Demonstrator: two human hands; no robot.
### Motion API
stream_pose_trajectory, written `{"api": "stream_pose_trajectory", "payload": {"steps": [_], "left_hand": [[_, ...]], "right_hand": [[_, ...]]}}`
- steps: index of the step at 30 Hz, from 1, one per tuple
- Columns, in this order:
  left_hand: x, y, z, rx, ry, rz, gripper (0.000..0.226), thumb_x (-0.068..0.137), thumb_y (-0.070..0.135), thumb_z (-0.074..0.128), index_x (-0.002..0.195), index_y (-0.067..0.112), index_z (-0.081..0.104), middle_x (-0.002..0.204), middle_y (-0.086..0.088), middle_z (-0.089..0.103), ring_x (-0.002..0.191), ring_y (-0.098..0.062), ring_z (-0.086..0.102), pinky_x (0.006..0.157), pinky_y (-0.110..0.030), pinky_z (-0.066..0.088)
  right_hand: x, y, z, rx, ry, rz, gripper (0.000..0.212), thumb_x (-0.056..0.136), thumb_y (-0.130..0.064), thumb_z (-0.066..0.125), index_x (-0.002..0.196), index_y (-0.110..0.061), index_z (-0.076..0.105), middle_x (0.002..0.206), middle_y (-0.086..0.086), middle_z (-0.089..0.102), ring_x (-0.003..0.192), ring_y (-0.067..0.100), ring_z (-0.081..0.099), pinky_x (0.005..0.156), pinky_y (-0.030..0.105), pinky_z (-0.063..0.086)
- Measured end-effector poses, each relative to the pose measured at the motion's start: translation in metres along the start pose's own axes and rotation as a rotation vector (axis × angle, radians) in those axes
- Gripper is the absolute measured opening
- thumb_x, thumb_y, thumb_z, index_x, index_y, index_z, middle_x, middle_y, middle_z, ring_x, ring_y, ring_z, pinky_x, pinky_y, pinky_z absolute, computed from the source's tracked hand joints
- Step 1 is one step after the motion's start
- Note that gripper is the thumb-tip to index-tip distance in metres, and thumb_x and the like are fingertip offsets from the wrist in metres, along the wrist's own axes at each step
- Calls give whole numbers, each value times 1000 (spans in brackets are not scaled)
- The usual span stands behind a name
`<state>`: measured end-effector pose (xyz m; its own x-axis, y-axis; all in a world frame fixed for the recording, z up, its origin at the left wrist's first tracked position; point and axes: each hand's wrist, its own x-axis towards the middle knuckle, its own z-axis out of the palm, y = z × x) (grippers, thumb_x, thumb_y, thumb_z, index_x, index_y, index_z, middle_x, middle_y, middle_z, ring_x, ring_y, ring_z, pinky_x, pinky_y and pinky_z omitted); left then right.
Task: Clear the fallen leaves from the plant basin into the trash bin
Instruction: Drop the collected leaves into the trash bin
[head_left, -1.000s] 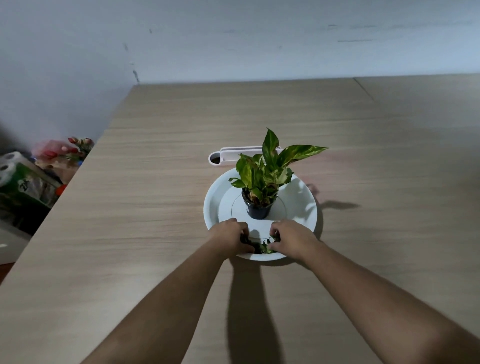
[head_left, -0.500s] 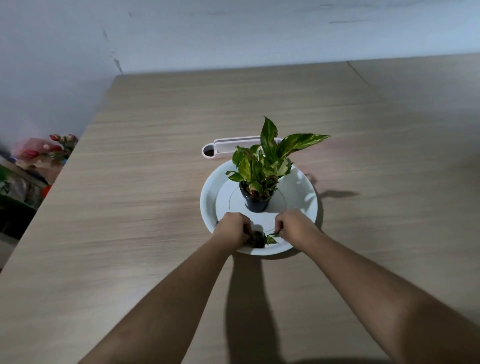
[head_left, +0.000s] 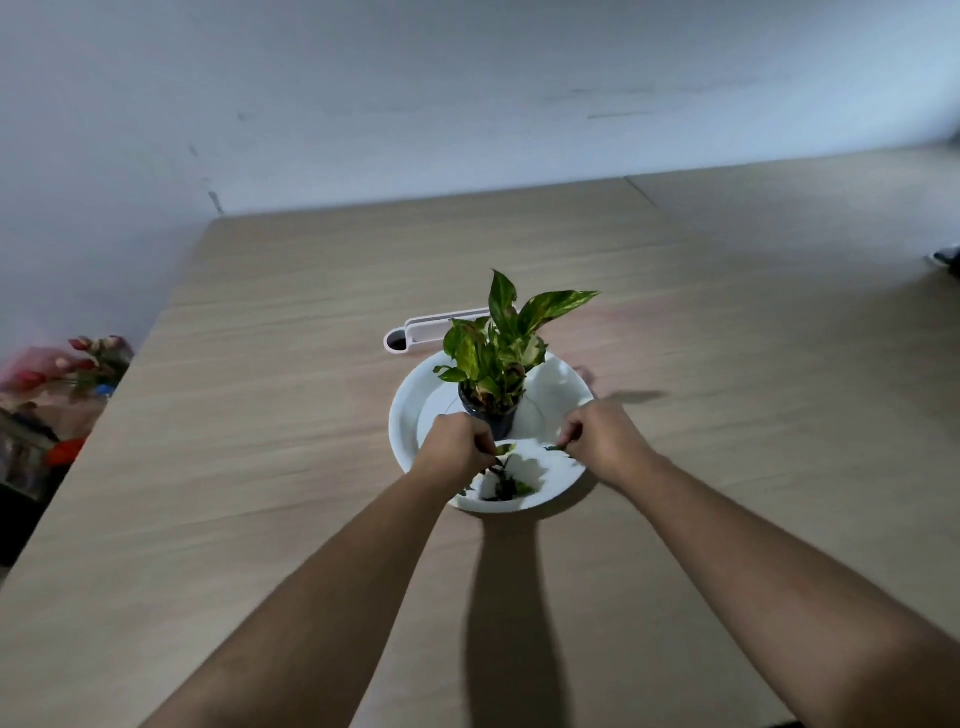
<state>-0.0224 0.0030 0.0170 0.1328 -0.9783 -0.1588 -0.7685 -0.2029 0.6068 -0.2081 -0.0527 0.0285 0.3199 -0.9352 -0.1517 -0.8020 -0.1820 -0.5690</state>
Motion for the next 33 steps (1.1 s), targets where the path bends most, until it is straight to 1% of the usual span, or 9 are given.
{"api": "stream_pose_trajectory", "payload": {"steps": [5,10,13,17,20,22,25,29,33], "left_hand": [[-5,50,26,-22,-27,81,4,73,-2,68,75,0,71,72,-11,69,68,-21,60,61,-31,48],[-18,146,89,-6,-142,204,5,74,1,69,77,3,72,70,-11,70,54,-13,58,51,-19,44],[-39,211,143,10,-231,304,7,71,0,70,77,3,74,74,-15,74,58,-15,60,51,-18,43],[-77,285,230,20,-394,420,6,72,-1,70,77,0,73,73,-15,74,53,-8,60,51,-15,42],[-102,320,286,48,-495,476,7,75,-3,68,81,-4,72,54,7,56,42,1,52,42,-4,35],[-118,334,322,92,-577,515,6,77,-3,68,80,-1,73,55,10,53,47,0,46,43,-1,36],[-129,337,369,160,-666,547,5,76,0,69,77,1,74,74,-6,72,57,-11,57,47,-2,37],[-125,317,425,260,-769,554,5,77,4,70,74,6,74,81,-5,70,79,-19,68,69,-16,48],[-125,286,474,347,-874,598,3,76,5,71,77,6,74,88,-6,72,86,-17,64,84,-19,44]], "right_hand": [[-38,31,-40,-9,73,37,21,76,6,61,72,-9,75,65,0,67,55,7,52,59,22,51],[-103,116,-91,-1,156,166,13,74,5,64,79,0,75,85,17,75,71,17,61,65,17,41],[-159,177,-118,20,194,264,11,73,5,65,77,0,74,81,16,74,71,16,59,55,13,37],[-242,256,-144,32,219,429,21,77,4,63,67,-12,73,71,0,62,71,15,60,63,15,41],[-291,306,-148,57,246,568,43,79,0,65,48,-28,55,66,-2,61,73,20,66,67,22,52],[-321,338,-142,79,227,661,42,80,-3,65,48,-29,53,70,0,62,77,23,68,69,24,53],[-355,378,-122,133,131,764,37,82,-5,62,53,-28,58,90,6,71,88,25,68,74,24,52],[-379,420,-77,187,90,855,23,79,2,57,79,-14,73,98,8,72,87,24,67,74,28,54],[-386,455,-20,288,26,967,25,82,2,58,73,-20,65,100,10,70,87,24,66,72,27,53]]}}
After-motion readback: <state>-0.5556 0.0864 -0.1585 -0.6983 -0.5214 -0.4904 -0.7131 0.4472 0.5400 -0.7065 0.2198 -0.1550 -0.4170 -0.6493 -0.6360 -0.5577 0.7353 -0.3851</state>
